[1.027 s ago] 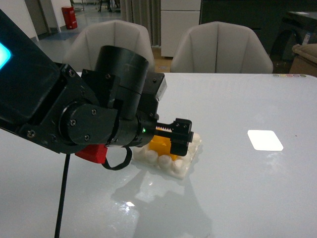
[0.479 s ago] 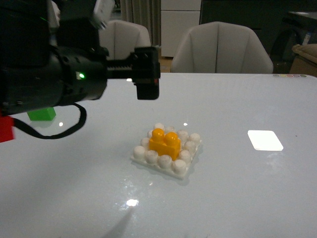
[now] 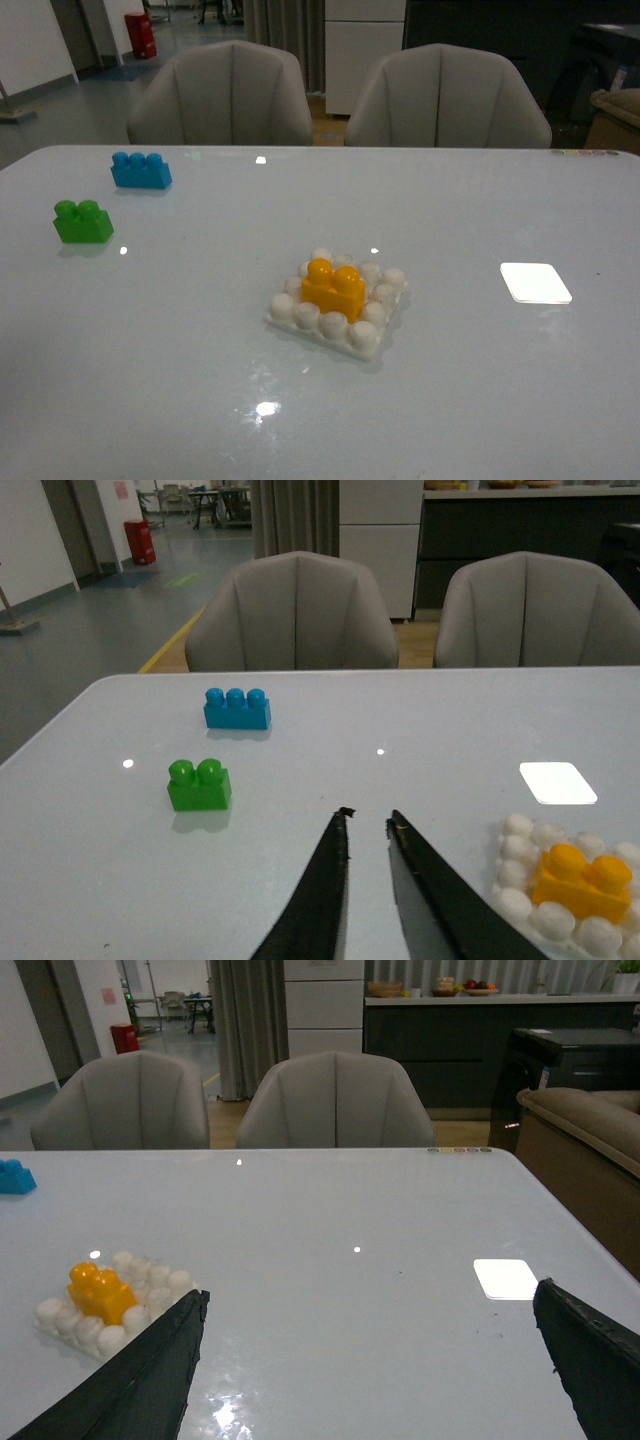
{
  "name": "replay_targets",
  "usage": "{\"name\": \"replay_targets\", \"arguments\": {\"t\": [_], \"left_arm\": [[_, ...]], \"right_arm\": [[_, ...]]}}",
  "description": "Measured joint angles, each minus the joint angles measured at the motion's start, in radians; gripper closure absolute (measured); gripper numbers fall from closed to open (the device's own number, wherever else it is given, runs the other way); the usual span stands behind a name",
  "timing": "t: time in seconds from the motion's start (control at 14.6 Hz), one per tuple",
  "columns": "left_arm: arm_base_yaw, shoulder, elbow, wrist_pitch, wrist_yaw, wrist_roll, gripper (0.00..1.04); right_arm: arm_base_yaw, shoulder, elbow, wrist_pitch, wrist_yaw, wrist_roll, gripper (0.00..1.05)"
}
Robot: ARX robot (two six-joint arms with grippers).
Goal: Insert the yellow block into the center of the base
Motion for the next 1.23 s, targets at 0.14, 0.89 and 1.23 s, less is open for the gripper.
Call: {"name": "replay_targets", "arguments": {"t": [0.14, 0.89, 1.23], "left_arm": [[0.043, -0.101, -0.061, -0.026, 0.035, 0.003, 1.03], [0.203, -0.615, -0.24, -0.361, 0.196, 0.004, 1.03], [0.203, -0.851, -0.24, -0.577, 0.197, 0.004, 1.03]], "right_arm": [[0.0, 0.0, 0.0, 0.0, 0.0, 0.0, 0.06], [0.0, 0.0, 0.0, 0.0, 0.0, 0.0, 0.06], [0.0, 0.0, 0.0, 0.0, 0.0, 0.0, 0.06]]}}
